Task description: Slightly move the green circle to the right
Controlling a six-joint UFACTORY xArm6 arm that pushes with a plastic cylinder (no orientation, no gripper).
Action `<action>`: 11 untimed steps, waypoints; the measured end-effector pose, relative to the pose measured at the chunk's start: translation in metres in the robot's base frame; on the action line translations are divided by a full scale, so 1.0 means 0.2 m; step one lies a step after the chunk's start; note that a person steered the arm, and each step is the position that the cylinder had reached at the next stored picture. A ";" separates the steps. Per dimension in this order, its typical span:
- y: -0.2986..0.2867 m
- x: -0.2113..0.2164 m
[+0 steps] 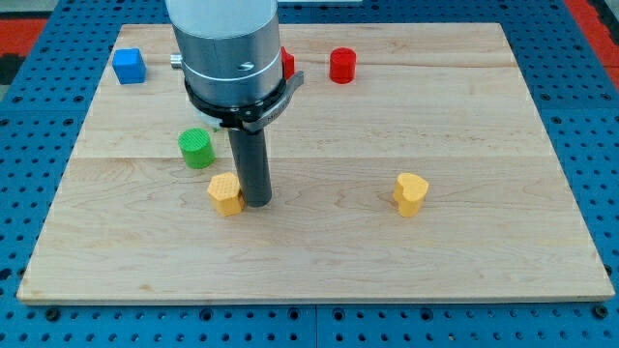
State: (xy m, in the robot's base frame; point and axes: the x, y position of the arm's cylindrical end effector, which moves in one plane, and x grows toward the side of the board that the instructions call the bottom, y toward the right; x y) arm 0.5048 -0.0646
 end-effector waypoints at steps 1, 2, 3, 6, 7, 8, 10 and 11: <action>-0.11 0.15; -0.42 0.26; -0.63 0.12; -0.64 -0.25; -0.68 -0.28; -0.54 -0.32; -0.44 -0.28; -0.44 -0.25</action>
